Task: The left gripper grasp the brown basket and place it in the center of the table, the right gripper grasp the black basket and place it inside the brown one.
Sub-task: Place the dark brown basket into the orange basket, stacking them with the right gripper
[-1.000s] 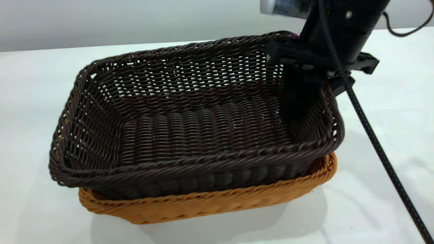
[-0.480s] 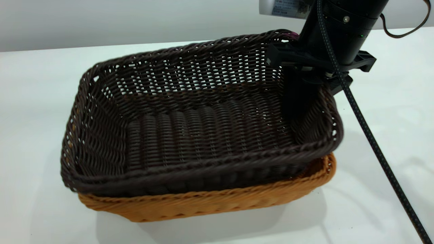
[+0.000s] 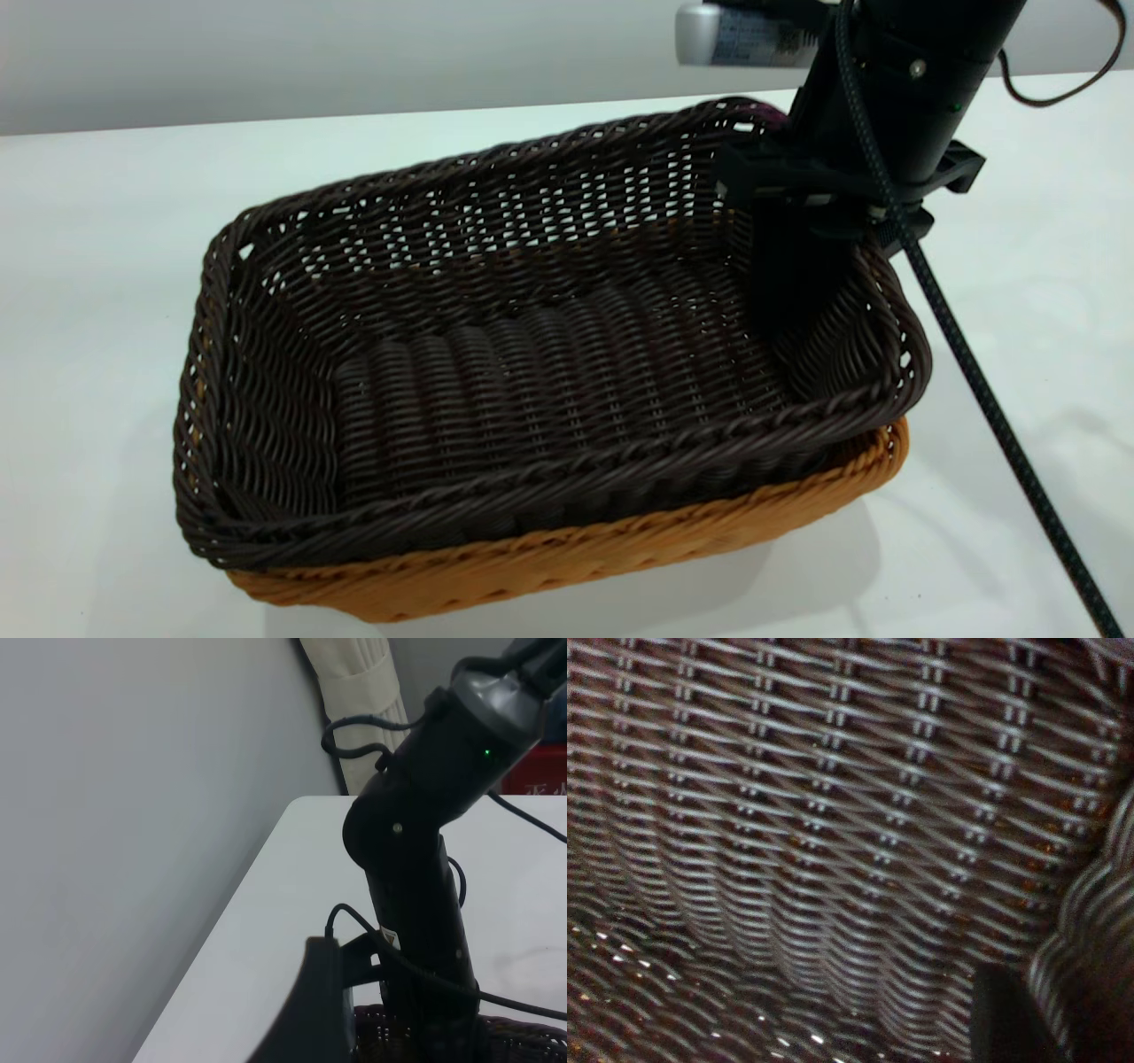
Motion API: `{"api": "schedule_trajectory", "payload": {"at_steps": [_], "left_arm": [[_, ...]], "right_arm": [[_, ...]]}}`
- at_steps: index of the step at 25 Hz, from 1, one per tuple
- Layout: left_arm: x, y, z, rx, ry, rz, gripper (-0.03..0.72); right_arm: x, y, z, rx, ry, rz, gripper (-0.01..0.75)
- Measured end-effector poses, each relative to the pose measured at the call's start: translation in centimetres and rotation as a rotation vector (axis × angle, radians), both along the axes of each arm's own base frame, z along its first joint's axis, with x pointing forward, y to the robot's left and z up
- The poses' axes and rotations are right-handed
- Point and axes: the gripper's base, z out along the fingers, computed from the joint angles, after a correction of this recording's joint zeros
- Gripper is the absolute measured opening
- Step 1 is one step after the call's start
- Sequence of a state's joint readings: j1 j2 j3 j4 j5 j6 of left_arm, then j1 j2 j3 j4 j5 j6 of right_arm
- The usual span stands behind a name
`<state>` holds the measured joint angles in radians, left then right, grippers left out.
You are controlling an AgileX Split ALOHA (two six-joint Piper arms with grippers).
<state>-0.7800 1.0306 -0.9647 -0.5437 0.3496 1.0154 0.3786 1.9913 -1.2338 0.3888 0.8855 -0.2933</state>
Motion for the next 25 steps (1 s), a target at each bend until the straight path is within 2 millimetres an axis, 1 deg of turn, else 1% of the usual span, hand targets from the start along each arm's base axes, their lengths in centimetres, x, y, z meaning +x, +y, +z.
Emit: {"api": "schedule_trajectory", "payload": {"at_steps": [1, 4, 6, 7, 9, 11, 17, 20, 25], "left_arm": [[0.00, 0.00, 0.00, 0.000, 0.000, 0.000, 0.649], [0.00, 0.00, 0.00, 0.000, 0.000, 0.000, 0.649], [-0.01, 0.00, -0.01, 0.001, 0.001, -0.001, 0.649], [-0.01, 0.00, -0.01, 0.001, 0.001, -0.001, 0.649], [-0.01, 0.00, -0.01, 0.000, 0.002, 0.000, 0.648], [-0.01, 0.00, -0.01, -0.001, 0.003, 0.001, 0.649], [-0.01, 0.00, -0.01, -0.011, 0.021, 0.009, 0.648], [-0.01, 0.00, -0.01, -0.011, 0.021, 0.009, 0.648], [-0.01, 0.00, -0.01, -0.011, 0.021, 0.009, 0.648]], "right_arm": [[0.02, 0.00, -0.09, -0.001, 0.001, 0.000, 0.270], [0.03, 0.10, -0.07, 0.006, 0.000, -0.009, 0.421], [0.03, 0.09, -0.08, 0.002, -0.002, -0.005, 0.507], [0.04, 0.02, -0.10, -0.006, -0.005, 0.002, 0.543], [0.05, -0.04, -0.07, -0.013, -0.008, 0.008, 0.587], [0.00, -0.08, -0.08, -0.017, -0.003, 0.012, 0.604], [-0.38, -0.20, -0.07, -0.025, 0.039, 0.024, 0.610], [-0.50, -0.10, 0.01, -0.013, 0.050, 0.015, 0.603], [-0.66, -0.14, 0.70, -0.008, 0.044, 0.018, 0.582]]}}
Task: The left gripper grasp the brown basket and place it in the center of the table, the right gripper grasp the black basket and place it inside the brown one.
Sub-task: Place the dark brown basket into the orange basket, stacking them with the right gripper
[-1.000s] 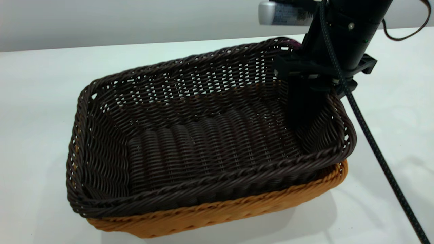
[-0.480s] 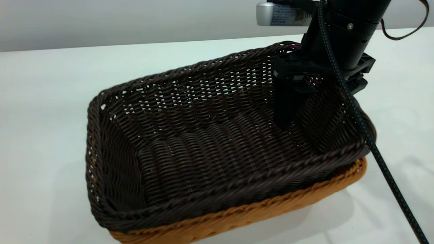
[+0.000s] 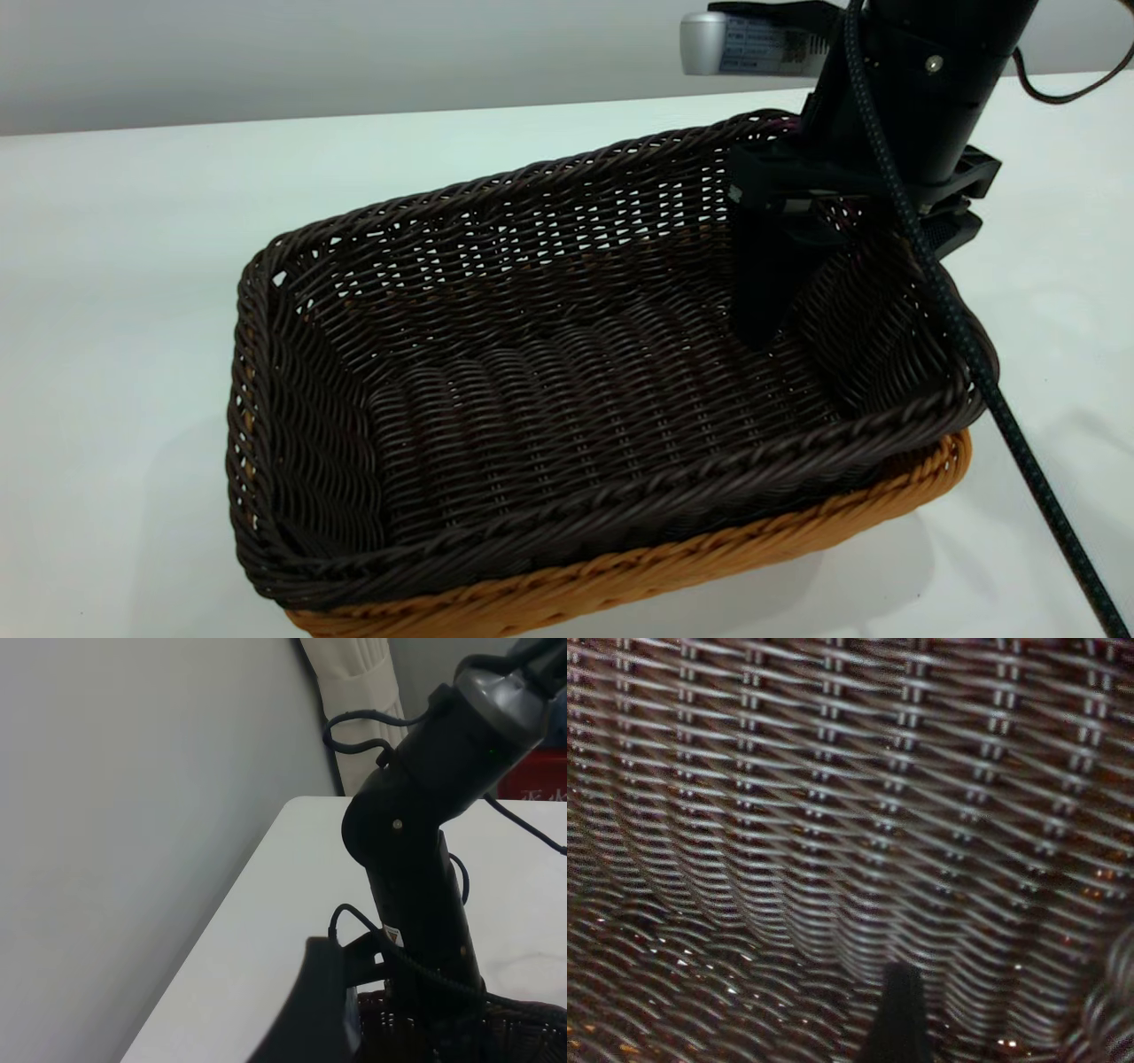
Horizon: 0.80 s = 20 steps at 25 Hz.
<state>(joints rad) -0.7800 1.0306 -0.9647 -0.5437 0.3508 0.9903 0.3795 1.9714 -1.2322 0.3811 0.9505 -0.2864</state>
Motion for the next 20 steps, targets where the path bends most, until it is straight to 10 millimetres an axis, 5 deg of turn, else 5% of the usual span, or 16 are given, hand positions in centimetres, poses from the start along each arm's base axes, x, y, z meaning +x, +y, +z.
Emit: {"api": "schedule_trajectory", "payload": {"at_steps": [20], "left_arm": [[0.0, 0.0, 0.0, 0.002, 0.004, -0.002, 0.648]], "right_arm": [[0.7, -1.0, 0.1, -0.113, -0.094, 0.027, 0.561]]}}
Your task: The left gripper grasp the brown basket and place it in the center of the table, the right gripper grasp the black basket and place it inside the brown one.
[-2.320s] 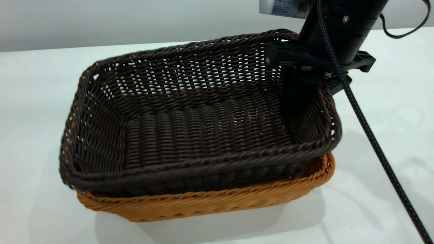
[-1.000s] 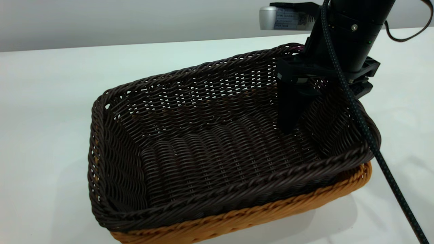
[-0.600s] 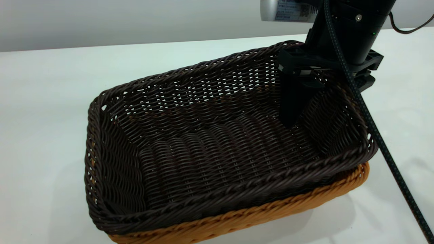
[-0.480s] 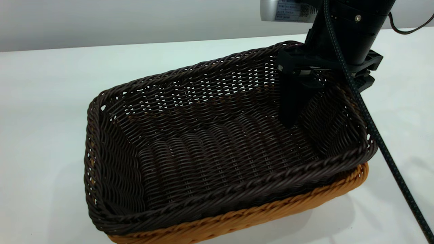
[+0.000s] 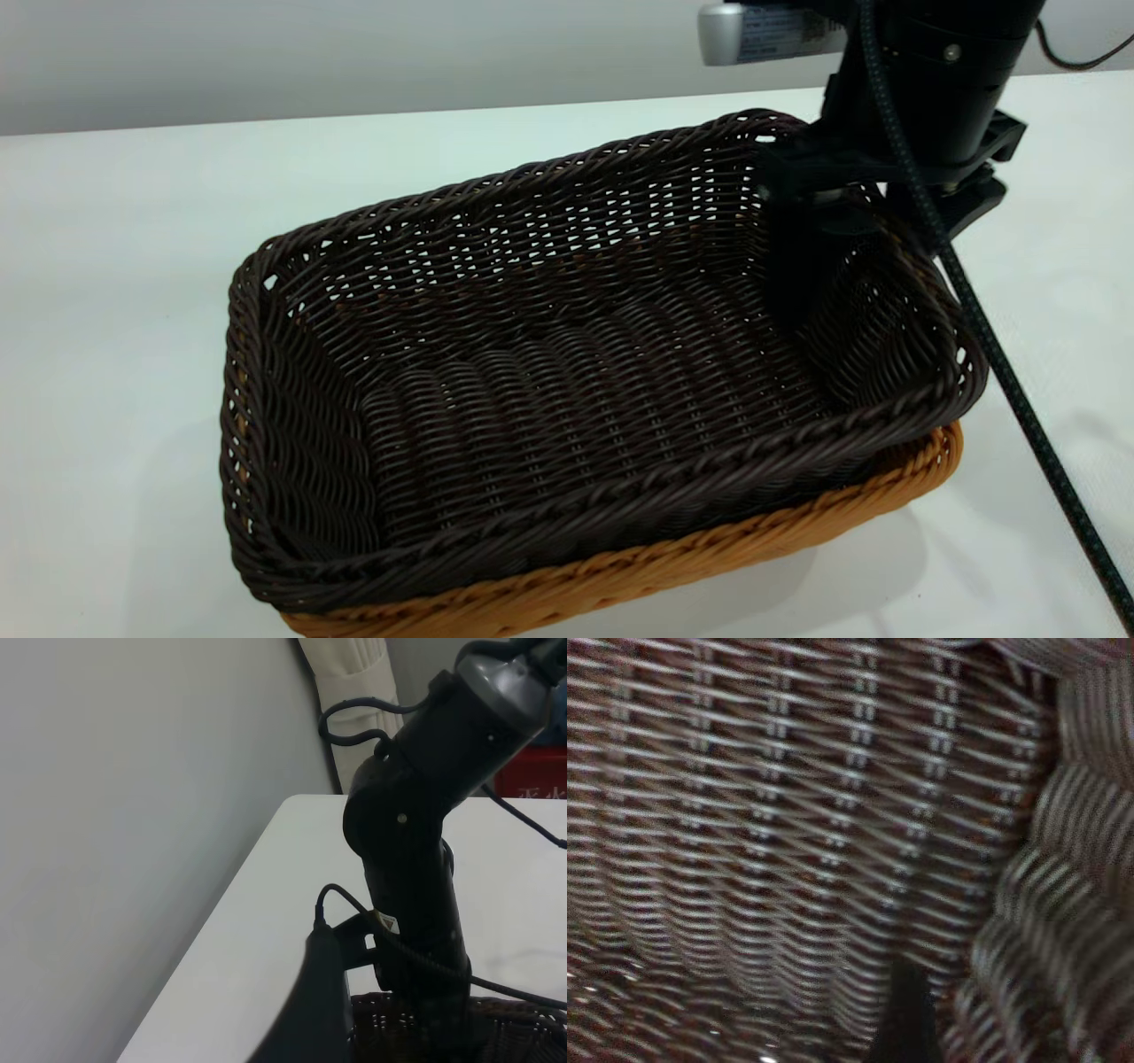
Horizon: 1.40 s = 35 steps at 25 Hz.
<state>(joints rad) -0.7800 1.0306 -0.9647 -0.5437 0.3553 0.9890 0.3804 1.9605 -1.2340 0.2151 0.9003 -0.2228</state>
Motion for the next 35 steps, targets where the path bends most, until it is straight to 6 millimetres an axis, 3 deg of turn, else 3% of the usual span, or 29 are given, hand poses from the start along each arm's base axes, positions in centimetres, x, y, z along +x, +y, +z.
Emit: {"api": "schedule_trajectory", "payload": {"at_steps": [8, 21, 25, 30, 33, 35], "left_arm": [[0.0, 0.0, 0.0, 0.002, -0.001, -0.001, 0.648], [-0.2, 0.0, -0.3, 0.018, 0.035, -0.013, 0.648], [-0.4, 0.1, -0.5, 0.040, 0.052, -0.028, 0.646], [-0.8, 0.8, -0.2, 0.067, 0.021, -0.017, 0.576], [-1.4, 1.6, 0.1, 0.081, 0.032, 0.005, 0.460], [-1.9, 2.5, 0.4, 0.095, 0.035, 0.027, 0.339]], "right_arm": [[0.0, 0.0, 0.6, -0.015, 0.035, 0.016, 0.561], [2.7, 1.8, 7.8, 0.073, 0.014, 0.047, 0.561], [2.7, 1.8, 9.3, 0.096, -0.026, 0.049, 0.546], [1.9, 0.8, 12.3, 0.051, -0.117, 0.006, 0.423], [1.0, 0.3, 14.6, 0.068, -0.172, -0.016, 0.279], [0.2, 0.0, 16.4, 0.087, -0.217, -0.017, 0.160]]}}
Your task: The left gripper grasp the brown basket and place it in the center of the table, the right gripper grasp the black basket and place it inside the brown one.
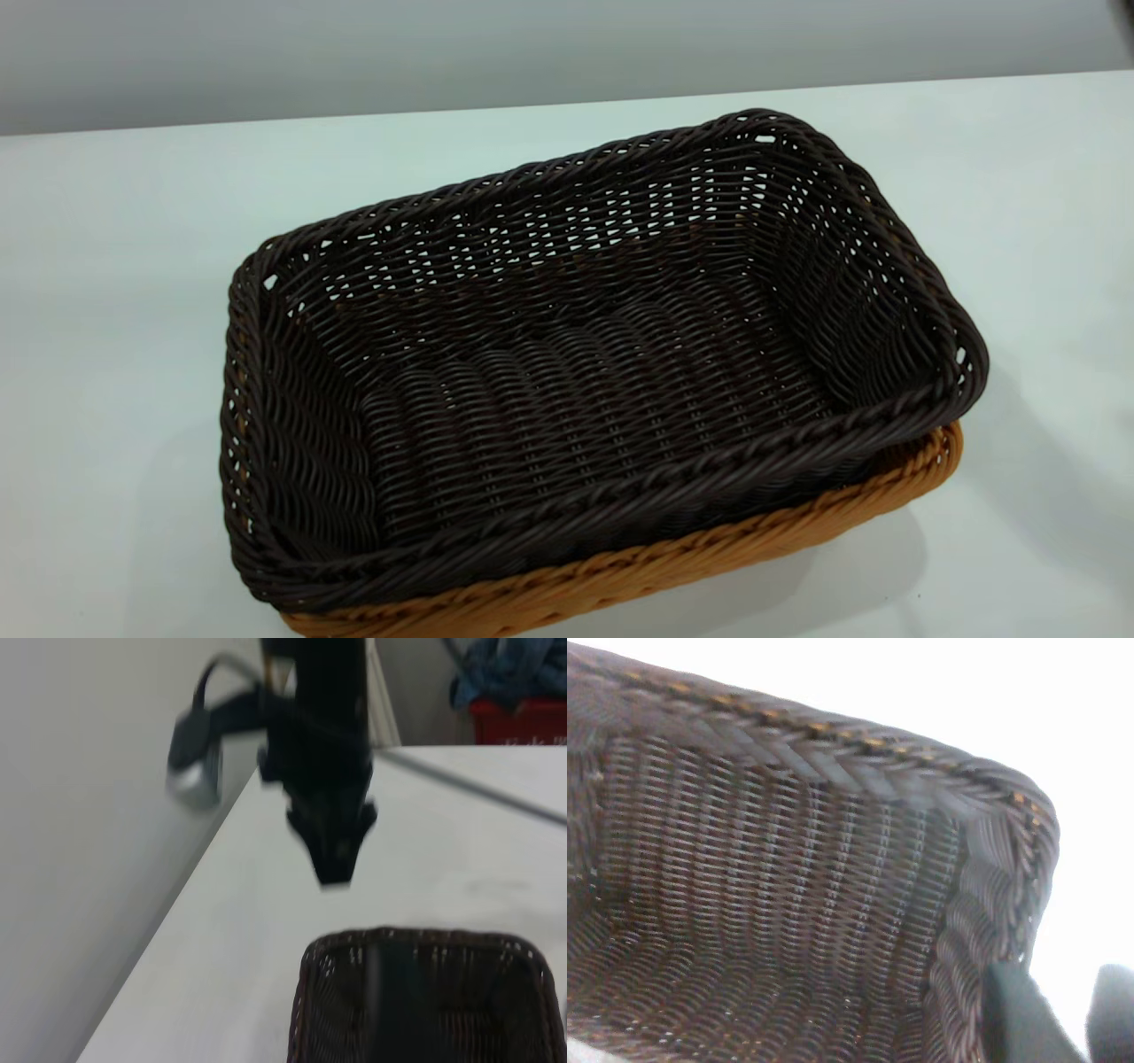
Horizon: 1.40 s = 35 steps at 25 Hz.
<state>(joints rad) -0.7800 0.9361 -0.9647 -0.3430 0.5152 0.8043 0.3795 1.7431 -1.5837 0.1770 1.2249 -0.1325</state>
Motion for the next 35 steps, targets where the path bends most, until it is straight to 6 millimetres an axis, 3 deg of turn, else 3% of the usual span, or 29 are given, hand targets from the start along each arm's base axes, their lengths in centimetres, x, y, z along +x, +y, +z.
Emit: {"api": "schedule_trajectory", "payload": {"at_steps": [2, 4, 6, 13, 23, 25, 29, 35], "left_arm": [[-0.6, 0.9, 0.3, 0.010, 0.006, 0.026, 0.209], [-1.4, 1.9, 0.5, 0.026, 0.016, 0.049, 0.076], [-2.2, 2.9, 0.7, 0.028, 0.045, 0.073, 0.024], [-4.9, 7.0, 1.5, 0.012, 0.063, 0.216, 0.000], [-8.7, 11.0, 0.4, 0.004, 0.193, 0.309, -0.001], [-9.2, 11.5, -0.5, 0.016, 0.225, 0.319, -0.001], [-10.0, 11.6, -3.0, 0.009, 0.295, 0.303, -0.001], [-10.7, 12.1, -6.8, 0.004, 0.356, 0.318, -0.001]], "right_arm": [[-0.9, -0.3, 1.7, 0.018, -0.043, 0.000, 0.053], [-1.9, -0.7, 3.5, 0.037, -0.090, 0.000, 0.017], [-3.0, -1.0, 5.1, 0.071, -0.128, 0.000, 0.004], [-8.8, -3.2, 11.8, 0.169, -0.327, 0.002, 0.001], [-21.3, -8.3, 20.5, 0.380, -0.748, -0.048, 0.001], [-23.8, -9.2, 20.9, 0.402, -0.794, -0.045, 0.001], [-27.0, -10.5, 19.5, 0.421, -0.833, -0.044, 0.001], [-30.3, -12.0, 14.1, 0.396, -0.840, -0.049, 0.001]]}}
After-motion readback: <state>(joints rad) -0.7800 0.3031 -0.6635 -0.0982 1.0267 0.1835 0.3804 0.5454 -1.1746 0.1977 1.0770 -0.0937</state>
